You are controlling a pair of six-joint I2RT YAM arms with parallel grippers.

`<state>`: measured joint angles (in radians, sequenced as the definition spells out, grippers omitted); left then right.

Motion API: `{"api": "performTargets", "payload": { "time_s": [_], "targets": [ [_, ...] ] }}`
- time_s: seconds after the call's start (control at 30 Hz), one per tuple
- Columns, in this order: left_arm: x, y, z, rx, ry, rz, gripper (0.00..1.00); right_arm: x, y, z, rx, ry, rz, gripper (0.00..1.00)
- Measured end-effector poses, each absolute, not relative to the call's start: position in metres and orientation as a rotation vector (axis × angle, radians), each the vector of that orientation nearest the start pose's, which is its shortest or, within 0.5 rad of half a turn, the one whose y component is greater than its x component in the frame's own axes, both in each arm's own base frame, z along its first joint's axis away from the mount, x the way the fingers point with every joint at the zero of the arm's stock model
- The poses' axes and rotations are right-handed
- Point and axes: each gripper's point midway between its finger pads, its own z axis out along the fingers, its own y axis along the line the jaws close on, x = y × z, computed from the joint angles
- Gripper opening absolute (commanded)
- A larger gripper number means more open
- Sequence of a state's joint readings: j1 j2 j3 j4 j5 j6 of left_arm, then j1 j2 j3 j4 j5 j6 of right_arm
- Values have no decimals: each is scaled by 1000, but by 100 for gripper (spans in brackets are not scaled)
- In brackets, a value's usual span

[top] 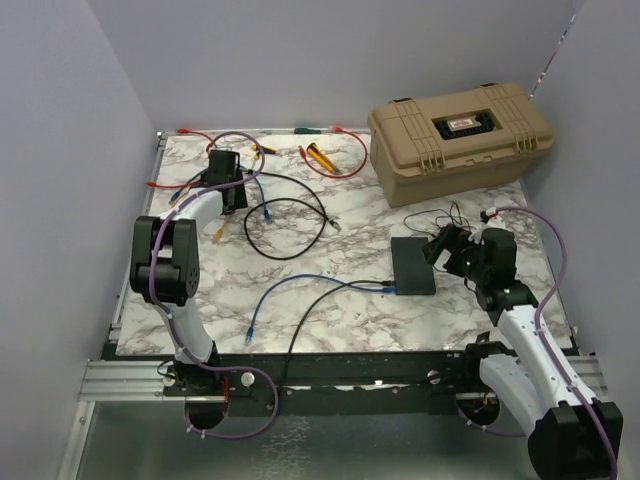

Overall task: Insert the plug into the switch port
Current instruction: Pick up the connector from the center of the board.

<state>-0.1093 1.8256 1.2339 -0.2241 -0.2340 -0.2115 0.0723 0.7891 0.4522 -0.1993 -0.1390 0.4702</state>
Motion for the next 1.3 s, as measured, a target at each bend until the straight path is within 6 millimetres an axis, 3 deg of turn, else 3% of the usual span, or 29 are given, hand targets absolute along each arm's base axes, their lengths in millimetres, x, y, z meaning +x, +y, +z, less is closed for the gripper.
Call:
{"api": "performTargets", "payload": {
  "time_s": [0.2,0.47,0.6,0.77,0.93,1.07,1.3],
  "targets": [
    [455,2,41,-174,2474,199,46,273,63,119,341,2110,467,100],
    [451,4,28,-117,2524,223,42,274,61,118,347,2110,456,100],
    [450,4,28,-112,2532,227,35,274,61,118,348,2111,454,100],
    [447,1,26,-100,2548,204,16,274,61,118,348,2110,454,100],
    [438,-7,26,-83,2582,138,1,274,61,119,347,2105,455,100],
    [427,-17,29,-75,2609,59,0,273,61,121,344,2097,457,100],
    [424,-41,69,-101,2530,-128,0,272,67,123,313,2102,492,95]
  ]
}}
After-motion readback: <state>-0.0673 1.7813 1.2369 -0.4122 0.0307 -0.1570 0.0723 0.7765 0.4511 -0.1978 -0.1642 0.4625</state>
